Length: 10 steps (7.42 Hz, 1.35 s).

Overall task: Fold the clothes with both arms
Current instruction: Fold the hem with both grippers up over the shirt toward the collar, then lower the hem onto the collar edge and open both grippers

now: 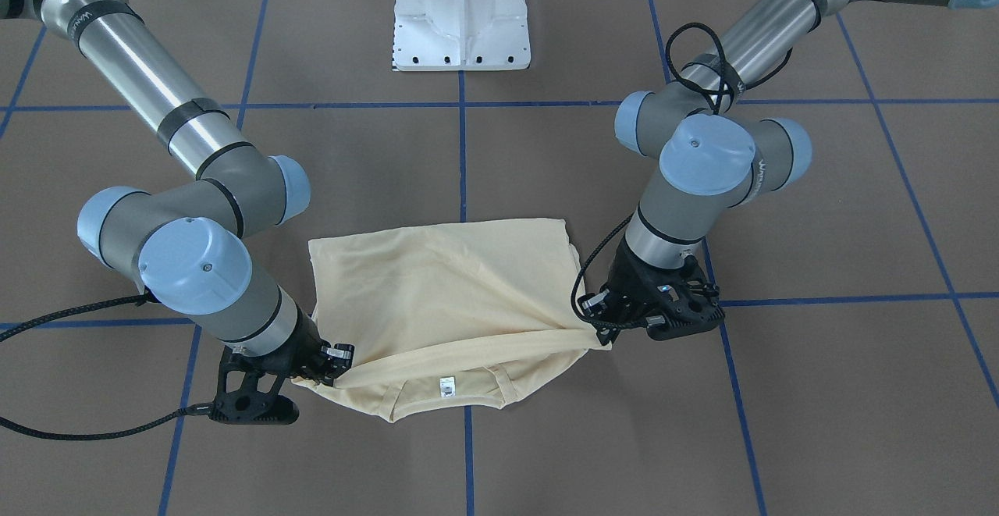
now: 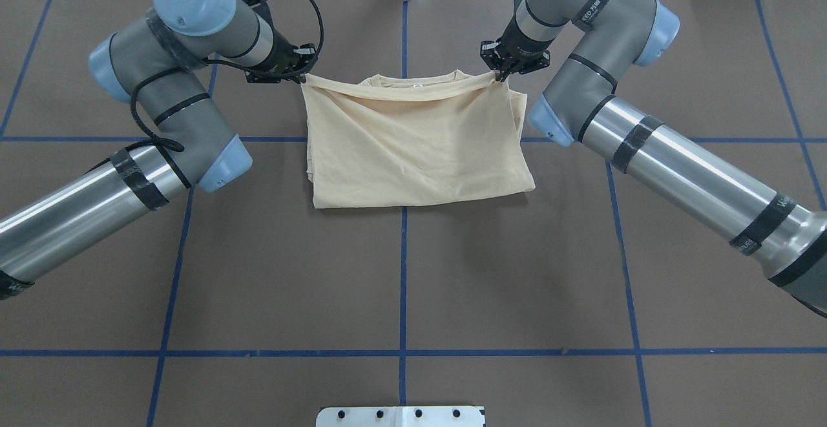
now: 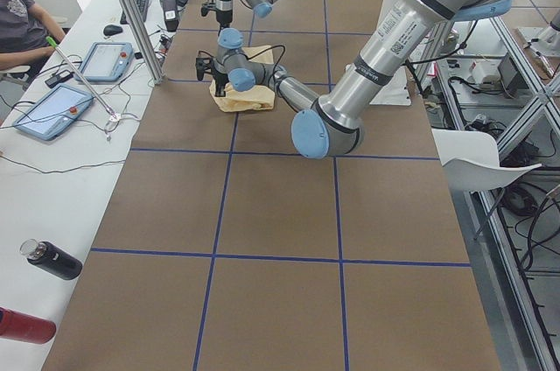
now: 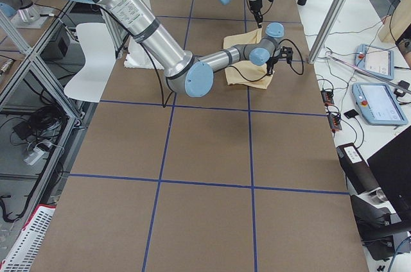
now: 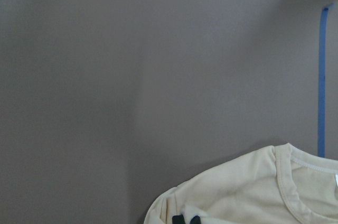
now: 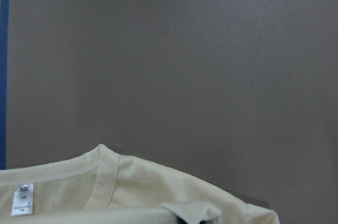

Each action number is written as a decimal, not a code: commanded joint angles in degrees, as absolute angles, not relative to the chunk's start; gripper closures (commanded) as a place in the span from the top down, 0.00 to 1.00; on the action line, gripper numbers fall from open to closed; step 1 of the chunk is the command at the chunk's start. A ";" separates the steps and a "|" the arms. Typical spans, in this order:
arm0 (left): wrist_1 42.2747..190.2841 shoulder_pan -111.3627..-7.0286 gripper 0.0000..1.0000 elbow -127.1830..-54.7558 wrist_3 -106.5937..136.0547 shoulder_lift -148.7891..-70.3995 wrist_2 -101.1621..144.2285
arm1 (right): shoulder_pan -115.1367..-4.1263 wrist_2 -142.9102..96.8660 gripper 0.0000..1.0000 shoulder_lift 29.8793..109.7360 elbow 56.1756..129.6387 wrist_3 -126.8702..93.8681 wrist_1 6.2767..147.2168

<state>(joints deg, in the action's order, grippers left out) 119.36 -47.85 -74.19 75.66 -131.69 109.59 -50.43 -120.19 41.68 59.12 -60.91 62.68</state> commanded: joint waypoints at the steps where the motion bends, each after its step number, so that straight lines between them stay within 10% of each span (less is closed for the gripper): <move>1: 119.44 -49.31 0.00 -71.47 75.85 -131.92 109.60 | -50.54 -119.88 0.00 42.18 58.89 -60.91 62.67; 10: 121.55 -46.67 0.00 -69.08 75.85 -133.07 109.60 | -53.44 -116.03 0.00 42.36 58.36 -60.91 62.75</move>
